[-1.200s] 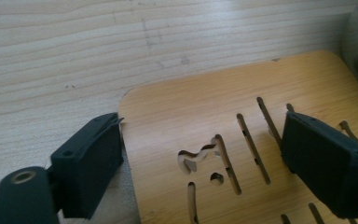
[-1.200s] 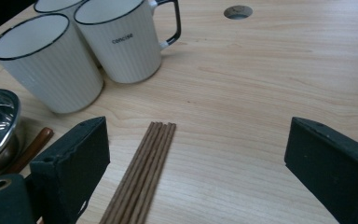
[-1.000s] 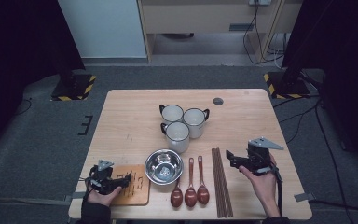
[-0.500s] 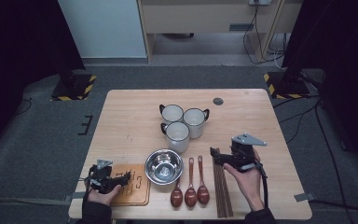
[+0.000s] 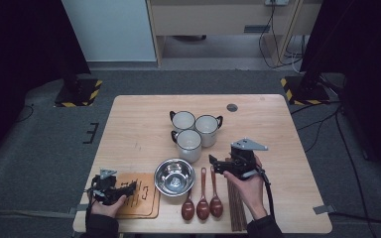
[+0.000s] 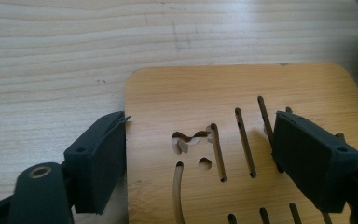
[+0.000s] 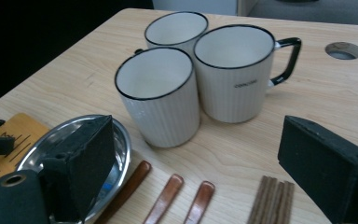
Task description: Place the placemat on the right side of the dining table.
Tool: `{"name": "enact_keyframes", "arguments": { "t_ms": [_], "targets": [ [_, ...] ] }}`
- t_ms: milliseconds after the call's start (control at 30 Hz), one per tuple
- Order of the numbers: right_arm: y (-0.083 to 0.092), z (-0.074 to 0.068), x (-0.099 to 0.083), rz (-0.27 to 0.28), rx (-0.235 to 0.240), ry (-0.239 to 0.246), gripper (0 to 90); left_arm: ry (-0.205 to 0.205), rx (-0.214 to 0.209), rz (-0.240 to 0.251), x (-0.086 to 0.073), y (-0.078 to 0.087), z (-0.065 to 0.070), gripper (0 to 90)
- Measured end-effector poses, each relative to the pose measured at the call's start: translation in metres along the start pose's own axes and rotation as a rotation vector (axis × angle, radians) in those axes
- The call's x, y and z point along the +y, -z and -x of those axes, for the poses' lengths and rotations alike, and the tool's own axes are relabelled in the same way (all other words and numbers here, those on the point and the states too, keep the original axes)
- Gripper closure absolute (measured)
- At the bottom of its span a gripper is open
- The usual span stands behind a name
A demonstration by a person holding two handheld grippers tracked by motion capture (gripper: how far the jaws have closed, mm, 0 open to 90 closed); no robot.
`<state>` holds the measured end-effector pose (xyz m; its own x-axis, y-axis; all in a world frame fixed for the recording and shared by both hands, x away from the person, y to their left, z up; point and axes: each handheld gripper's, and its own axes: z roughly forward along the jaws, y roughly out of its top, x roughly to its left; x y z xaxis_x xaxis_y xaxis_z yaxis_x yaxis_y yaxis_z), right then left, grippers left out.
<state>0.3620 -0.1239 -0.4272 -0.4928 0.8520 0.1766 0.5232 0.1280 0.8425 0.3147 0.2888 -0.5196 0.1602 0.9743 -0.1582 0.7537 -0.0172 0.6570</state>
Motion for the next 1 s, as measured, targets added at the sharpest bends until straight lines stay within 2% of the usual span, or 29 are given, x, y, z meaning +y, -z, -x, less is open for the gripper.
{"name": "enact_keyframes", "arguments": {
  "t_ms": [567, 833, 1000],
  "targets": [
    [-0.015, -0.034, 0.014, 0.013, 0.085, 0.019, 18.2, 0.051, -0.012, 0.060, 0.001, 0.013, -0.009, 18.7],
    [-0.022, -0.046, 0.017, 0.008, 0.100, 0.048, 19.4, 0.062, -0.021, 0.087, 0.002, 0.019, -0.011, 19.3],
    [-0.027, -0.056, 0.019, 0.010, 0.129, 0.055, 20.2, 0.064, -0.027, 0.103, 0.003, 0.024, -0.011, 19.3]
  ]
}}
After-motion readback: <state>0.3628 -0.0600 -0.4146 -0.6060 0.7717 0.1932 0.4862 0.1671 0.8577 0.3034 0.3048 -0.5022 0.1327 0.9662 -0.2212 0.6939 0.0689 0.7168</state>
